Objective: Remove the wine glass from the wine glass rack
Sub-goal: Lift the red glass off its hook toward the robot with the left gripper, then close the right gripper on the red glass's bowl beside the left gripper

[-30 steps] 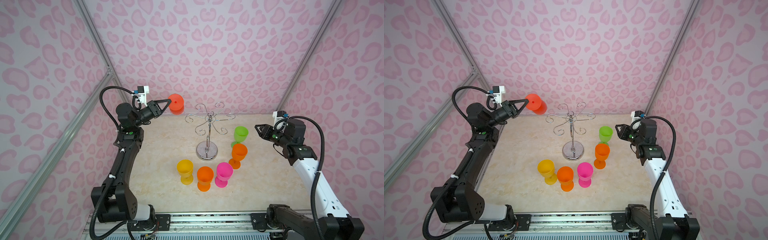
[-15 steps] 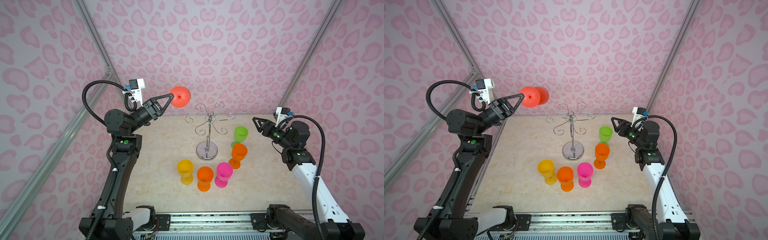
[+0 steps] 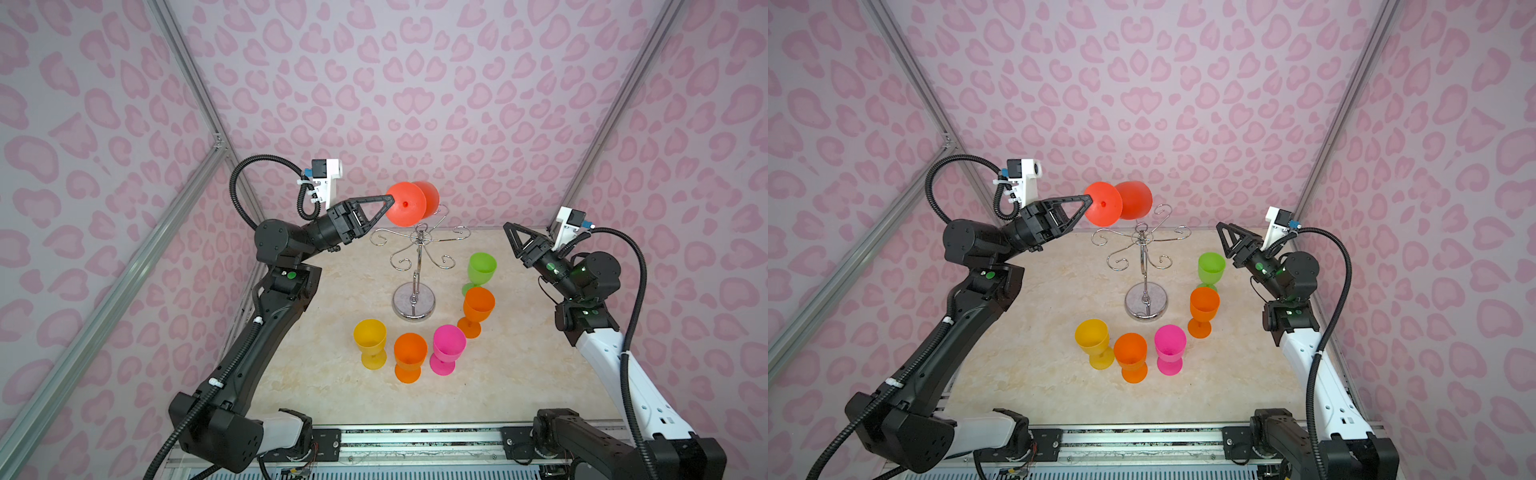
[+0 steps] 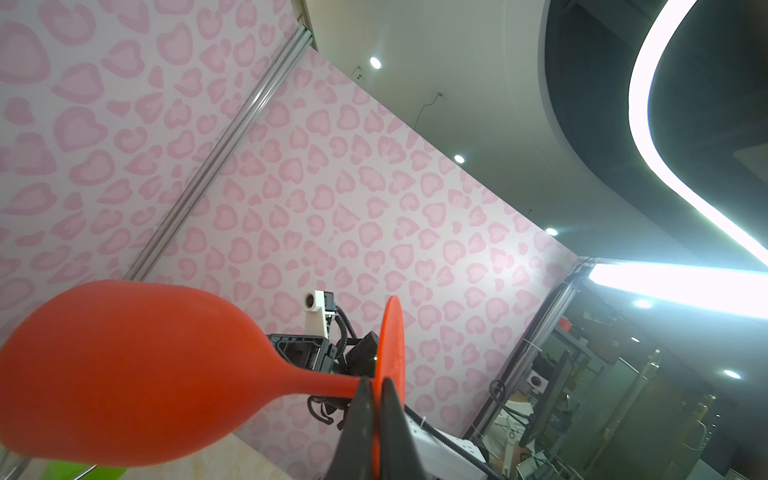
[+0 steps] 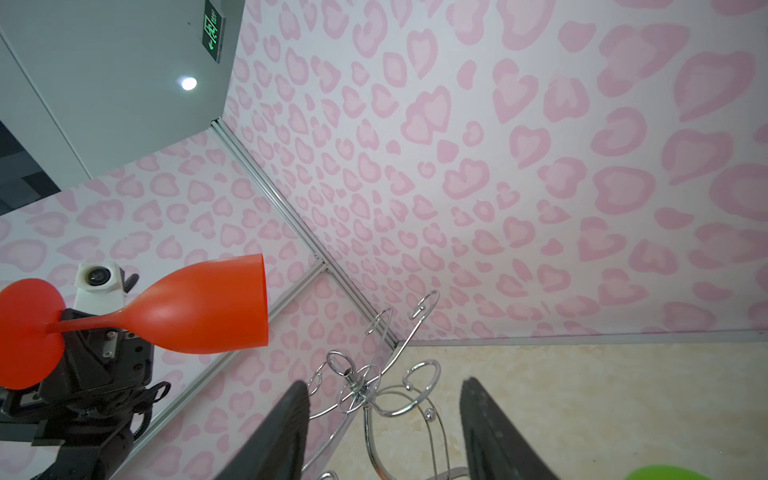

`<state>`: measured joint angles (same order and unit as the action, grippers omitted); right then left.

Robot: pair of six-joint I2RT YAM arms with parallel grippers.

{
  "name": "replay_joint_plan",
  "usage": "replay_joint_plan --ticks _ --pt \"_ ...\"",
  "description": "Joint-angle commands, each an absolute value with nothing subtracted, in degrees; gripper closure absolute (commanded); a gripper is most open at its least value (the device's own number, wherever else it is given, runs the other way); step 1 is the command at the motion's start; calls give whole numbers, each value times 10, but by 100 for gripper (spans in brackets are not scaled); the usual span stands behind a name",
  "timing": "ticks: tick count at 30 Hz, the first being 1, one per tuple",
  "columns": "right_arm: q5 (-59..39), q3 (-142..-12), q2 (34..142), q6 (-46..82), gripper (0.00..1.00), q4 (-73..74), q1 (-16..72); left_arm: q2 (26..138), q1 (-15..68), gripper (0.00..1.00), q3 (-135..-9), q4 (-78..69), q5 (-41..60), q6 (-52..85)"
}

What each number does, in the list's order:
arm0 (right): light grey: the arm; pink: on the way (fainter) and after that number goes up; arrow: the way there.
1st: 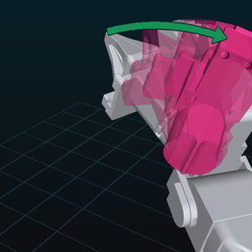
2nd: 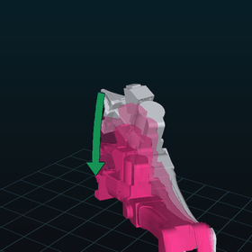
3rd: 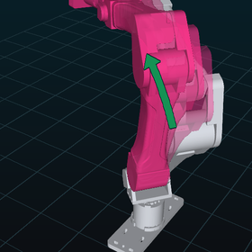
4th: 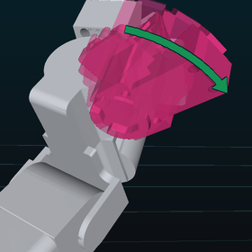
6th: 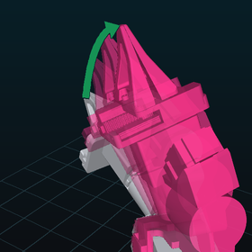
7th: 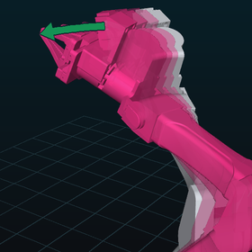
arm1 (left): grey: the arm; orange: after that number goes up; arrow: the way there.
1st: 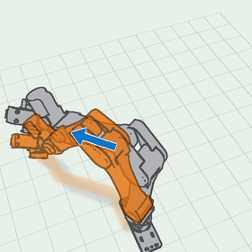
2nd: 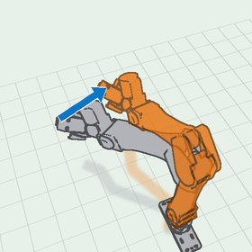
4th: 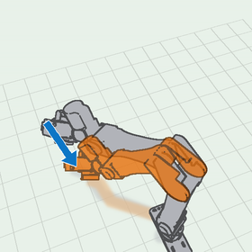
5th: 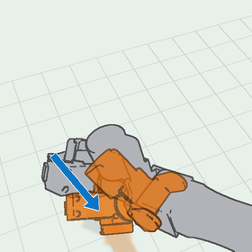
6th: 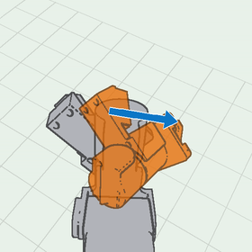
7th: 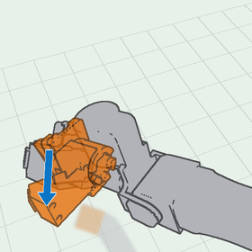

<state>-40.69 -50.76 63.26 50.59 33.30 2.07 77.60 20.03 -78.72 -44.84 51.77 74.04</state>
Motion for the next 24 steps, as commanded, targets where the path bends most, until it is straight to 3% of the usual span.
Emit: replay_joint_plan --ticks 1,10,24 --pt "-438 -497 664 612 42 514 30 807 215 98 -798 -593 504 838" --pt "-451 -495 750 760 48 733 47 915 255 98 -823 -780 483 1004" --pt "-457 -509 796 805 49 806 70 998 270 98 -852 -864 466 1089"
